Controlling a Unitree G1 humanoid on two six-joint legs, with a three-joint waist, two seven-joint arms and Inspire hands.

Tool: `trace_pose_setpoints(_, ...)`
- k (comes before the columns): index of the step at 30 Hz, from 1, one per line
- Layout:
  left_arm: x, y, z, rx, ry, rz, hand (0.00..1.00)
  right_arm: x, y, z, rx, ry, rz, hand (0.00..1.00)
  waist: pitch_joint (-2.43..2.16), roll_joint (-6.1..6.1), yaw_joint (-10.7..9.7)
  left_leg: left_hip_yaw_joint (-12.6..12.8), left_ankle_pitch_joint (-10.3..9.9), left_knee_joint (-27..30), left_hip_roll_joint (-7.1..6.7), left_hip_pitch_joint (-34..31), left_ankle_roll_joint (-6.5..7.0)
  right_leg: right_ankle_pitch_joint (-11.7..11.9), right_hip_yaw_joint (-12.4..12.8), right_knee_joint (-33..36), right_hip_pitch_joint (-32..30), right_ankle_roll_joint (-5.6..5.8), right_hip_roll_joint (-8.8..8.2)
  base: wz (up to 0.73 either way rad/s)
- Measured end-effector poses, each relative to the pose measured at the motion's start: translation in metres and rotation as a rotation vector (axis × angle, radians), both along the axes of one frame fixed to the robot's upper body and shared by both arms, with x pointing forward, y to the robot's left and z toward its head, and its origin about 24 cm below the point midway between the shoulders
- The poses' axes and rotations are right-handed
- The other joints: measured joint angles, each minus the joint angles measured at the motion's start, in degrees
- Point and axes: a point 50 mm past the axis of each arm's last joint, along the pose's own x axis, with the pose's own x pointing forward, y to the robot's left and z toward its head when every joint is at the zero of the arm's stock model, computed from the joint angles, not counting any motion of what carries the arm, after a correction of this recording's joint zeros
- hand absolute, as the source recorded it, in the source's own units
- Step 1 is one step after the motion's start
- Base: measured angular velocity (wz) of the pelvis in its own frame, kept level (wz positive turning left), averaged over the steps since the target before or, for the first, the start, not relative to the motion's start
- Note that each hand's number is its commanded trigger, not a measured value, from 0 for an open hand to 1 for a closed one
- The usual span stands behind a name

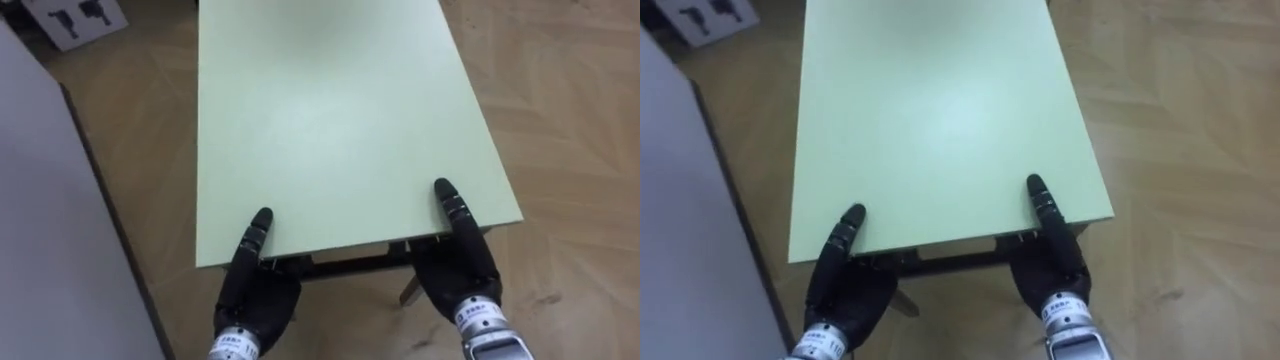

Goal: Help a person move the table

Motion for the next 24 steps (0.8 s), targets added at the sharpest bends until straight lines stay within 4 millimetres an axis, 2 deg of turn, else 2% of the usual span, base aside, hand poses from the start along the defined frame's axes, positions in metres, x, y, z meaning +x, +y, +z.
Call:
trace_pose_setpoints(1,-0.0003,0.0001,-0.0002,0.0,0.0,0.002,1.0,0.0,0.0002,-0.0001,0.0,0.001,0.002,1.0,0.0,-0.03,0.21,-0.21,0.98,-0.31,-0.63,0.21,0.82,0.17,-0.1,0.05,0.27,0.63,-0.53,0.16)
trace_pose_setpoints(3,-0.0008,-0.0006,-0.0003,-0.003,0.001,0.003,1.0,-0.0002,0.0,-0.0002,0.001,0.002,0.002,1.0,0.0,0.0,0.33,-0.73,1.91,-2.77,-1.9,1.45,1.52,0.19,-0.19,3.04,-0.76,1.15,-1.67,0.15)
trace_pose_setpoints(4,-0.0006,-0.0007,-0.0001,-0.003,0.0,0.004,1.0,-0.0002,-0.0002,-0.0003,0.0,0.002,0.002,1.0,0.0,0.05,0.48,-1.08,2.09,-3.31,-2.08,1.74,1.66,0.13,-0.09,5.58,-1.86,1.55,-2.19,0.13)
trace_pose_setpoints(5,-0.0005,-0.0019,-0.0002,-0.005,0.0,0.006,1.0,-0.0017,0.0002,-0.0013,0.004,0.008,0.0,1.0,0.15,0.35,0.35,-2.25,2.24,-3.82,-1.83,2.29,1.78,-0.96,1.33,10.75,-5.23,3.32,-3.13,0.11)
trace_pose_setpoints(6,-0.0007,-0.0017,-0.0002,-0.002,-0.001,0.004,1.0,-0.0026,0.0011,-0.0016,0.008,0.01,-0.002,1.0,0.13,0.31,0.49,-3.1,2.25,-3.71,-1.82,2.25,1.77,-1.26,3.34,9.43,-6.24,3.91,-2.66,0.16)
trace_pose_setpoints(7,-0.0006,-0.0002,-0.0001,0.004,-0.007,0.003,1.0,-0.0035,0.0034,-0.0015,0.017,0.01,-0.001,1.0,0.07,-0.38,0.98,-4.61,2.2,-3.69,-2.56,2.08,1.71,0.01,5.34,3.7,-8.21,3.34,-2.53,0.33)
trace_pose_setpoints(8,0.0003,0.0013,-0.0014,0.009,-0.004,0.002,1.0,-0.0046,0.0034,-0.0018,0.018,0.011,-0.006,1.0,0.05,-0.61,0.56,-5.53,1.75,-3.47,-3.42,2.15,1.38,3.48,6.03,2.89,-9.49,2.09,-3.56,0.42)
trace_pose_setpoints(9,-0.0008,0.0003,-0.0023,0.006,0.001,0.0,1.0,-0.0055,0.0031,-0.0022,0.02,0.013,-0.01,1.0,-0.1,-0.28,0.42,-6.15,1.63,-3.62,-3.46,2.54,1.23,3.55,5.86,3.51,-8.52,2.19,-3.95,0.4)
trace_pose_setpoints(12,-0.0026,-0.0005,-0.0033,0.007,0.007,-0.006,1.0,-0.0069,0.0019,-0.004,0.02,0.023,-0.011,1.0,-0.04,-0.3,0.48,-6.73,1.65,-4.78,-3.5,4.13,1.13,3.54,4.72,3.06,-6.37,2.21,-3.66,0.29)
trace_pose_setpoints(15,-0.0042,0.0001,-0.0042,0.01,0.012,-0.007,1.0,-0.0082,0.0027,-0.005,0.021,0.028,-0.009,1.0,0.05,-0.56,0.59,-8.05,1.73,-5.06,-3.79,4.56,1.06,3.39,4.83,1.29,-4.5,2.45,-3.12,0.28)
trace_pose_setpoints(18,-0.0041,0.0016,-0.0043,0.012,0.013,-0.003,1.0,-0.0086,0.0041,-0.0053,0.025,0.031,-0.006,1.0,0.23,-1.09,1.85,-8.93,1.73,-5.12,-4.06,4.76,1.05,3.3,4.99,0.57,-3.49,2.62,-3.06,0.2)
trace_pose_setpoints(21,-0.0042,0.0021,-0.0044,0.014,0.013,-0.001,1.0,-0.0087,0.0046,-0.0055,0.027,0.033,-0.005,1.0,0.27,-1.58,2.24,-11.05,1.73,-4.77,-4.59,4.45,1.05,3.14,4.99,0.48,-2.51,2.87,-3.02,0.38)
trace_pose_setpoints(24,-0.0042,0.0028,-0.0043,0.024,0.01,0.004,1.0,-0.009,0.0057,-0.0058,0.027,0.034,0.0,1.0,0.27,-1.85,2.44,-11.11,1.73,-4.66,-4.52,4.41,1.05,3.05,4.85,-0.24,-1.47,3.02,-2.91,0.28)
